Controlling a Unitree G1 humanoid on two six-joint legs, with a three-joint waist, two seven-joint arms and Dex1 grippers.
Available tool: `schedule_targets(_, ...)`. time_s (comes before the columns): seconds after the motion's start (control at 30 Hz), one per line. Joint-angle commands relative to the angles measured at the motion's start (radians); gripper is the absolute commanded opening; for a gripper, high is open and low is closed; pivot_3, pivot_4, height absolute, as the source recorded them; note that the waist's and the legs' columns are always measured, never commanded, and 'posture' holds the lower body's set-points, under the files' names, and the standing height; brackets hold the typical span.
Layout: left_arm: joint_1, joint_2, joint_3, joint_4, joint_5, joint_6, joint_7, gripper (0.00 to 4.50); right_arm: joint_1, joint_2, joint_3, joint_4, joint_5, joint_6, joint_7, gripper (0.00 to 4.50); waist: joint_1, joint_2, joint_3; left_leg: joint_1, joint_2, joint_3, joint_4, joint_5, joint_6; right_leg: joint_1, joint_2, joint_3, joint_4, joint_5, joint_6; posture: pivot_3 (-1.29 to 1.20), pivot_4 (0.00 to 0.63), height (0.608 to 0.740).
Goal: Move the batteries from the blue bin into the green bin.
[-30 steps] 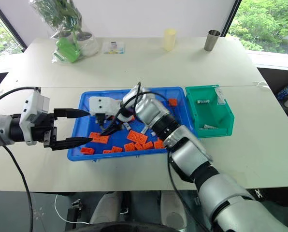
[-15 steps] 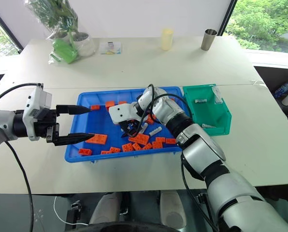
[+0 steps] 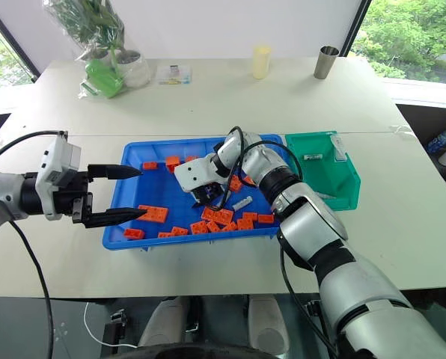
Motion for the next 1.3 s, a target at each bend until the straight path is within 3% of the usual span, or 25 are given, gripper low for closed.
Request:
schedule_targets(0.03,-0.018,0.012,0.031,-0.012,-0.008,-0.009,-0.003,4.50,-0.011,0.002,0.006,0.056,-0.026,-0.040,0.039,3.62,0.000,0.000,0.000,0.000,0.000,0.000,0.000,0.000,0.000,0.000,0.000,0.000,0.000,0.000,0.000,0.00,0.150,0.736)
schedule_targets(0.17,-0.017,0.014,0.032,-0.010,-0.003,-0.012,-0.005,4.50,-0.022,0.024,-0.007,0.101,-0.037,-0.029,0.022,3.62,0.000,0.000,0.000,0.000,0.000,0.000,0.000,0.000,0.000,0.001,0.000,0.000,0.000,0.000,0.000,0.00,0.150,0.736)
schedule_targets(0.2,-0.016,0.014,0.032,-0.009,-0.002,-0.013,-0.006,4.50,-0.026,0.029,-0.010,0.112,-0.042,-0.027,0.010,3.39,0.000,0.000,0.000,0.001,0.000,0.000,0.000,0.000,0.000,0.001,0.000,0.000,0.000,0.000,0.000,0.00,0.150,0.736)
schedule_targets(0.3,-0.012,0.016,0.034,-0.010,-0.001,-0.016,-0.007,4.50,-0.033,0.033,-0.018,0.136,-0.048,-0.023,0.013,2.26,-0.001,0.000,0.000,0.001,0.000,0.000,0.000,0.000,0.000,0.001,0.000,0.000,0.000,0.000,-0.001,0.00,0.150,0.736)
schedule_targets(0.43,-0.010,0.015,0.034,-0.009,0.000,-0.018,-0.007,4.50,-0.033,0.027,-0.047,0.131,-0.019,-0.003,0.072,0.14,0.000,0.000,0.000,0.001,0.000,0.000,0.000,0.000,0.000,0.001,0.000,0.000,0.000,0.000,-0.001,0.00,0.150,0.736)
schedule_targets(0.6,-0.010,0.010,0.024,0.003,0.007,-0.028,-0.015,4.50,-0.033,0.033,-0.160,0.011,0.127,0.191,0.224,0.14,0.000,0.000,0.000,0.001,0.000,0.000,0.000,0.000,0.000,0.001,0.000,0.000,0.000,0.000,0.000,0.00,0.150,0.736)
schedule_targets(0.77,-0.039,0.000,-0.007,0.033,0.022,-0.044,-0.027,4.50,0.000,-0.003,-0.208,-0.198,0.167,0.360,0.201,0.14,0.000,0.001,0.000,0.000,0.000,0.000,0.000,0.000,0.000,0.000,0.000,0.000,0.000,0.001,0.002,0.00,0.150,0.736)
schedule_targets(0.87,-0.063,-0.007,-0.027,0.052,0.030,-0.050,-0.042,4.50,0.042,-0.081,-0.222,-0.404,0.181,0.494,0.207,0.14,0.006,0.000,0.000,-0.001,0.000,-0.001,0.000,0.000,0.000,0.000,-0.001,-0.001,0.000,0.001,0.002,0.00,0.150,0.736)
schedule_targets(0.97,-0.075,-0.014,-0.048,0.065,0.046,-0.064,-0.058,4.50,0.070,-0.166,-0.188,-0.482,0.144,0.484,0.220,0.14,0.010,0.000,0.000,-0.001,-0.001,-0.001,0.000,0.000,0.000,0.000,-0.002,-0.001,-0.001,0.001,0.001,0.00,0.150,0.736)
schedule_targets(1.07,-0.103,-0.029,-0.066,0.079,0.052,-0.067,-0.060,4.50,0.073,-0.211,-0.146,-0.415,0.081,0.340,0.163,1.01,0.005,0.000,0.001,-0.001,-0.001,0.000,0.000,0.000,0.000,0.000,-0.002,-0.001,-0.001,0.000,0.000,0.00,0.150,0.736)
schedule_targets(1.17,-0.118,-0.037,-0.075,0.084,0.058,-0.067,-0.062,4.50,0.061,-0.208,-0.124,-0.342,0.049,0.247,0.114,2.50,-0.003,0.000,0.001,-0.001,-0.001,0.002,0.000,0.000,0.000,0.000,0.000,0.000,0.000,0.000,0.000,0.00,0.150,0.736)
schedule_targets(1.3,-0.122,-0.040,-0.073,0.081,0.058,-0.064,-0.061,4.50,0.035,-0.185,-0.098,-0.241,0.008,0.146,0.058,2.50,-0.004,0.000,0.001,-0.001,0.000,0.002,0.000,0.000,0.000,-0.001,0.002,0.000,0.000,0.001,0.002,0.00,0.150,0.736)
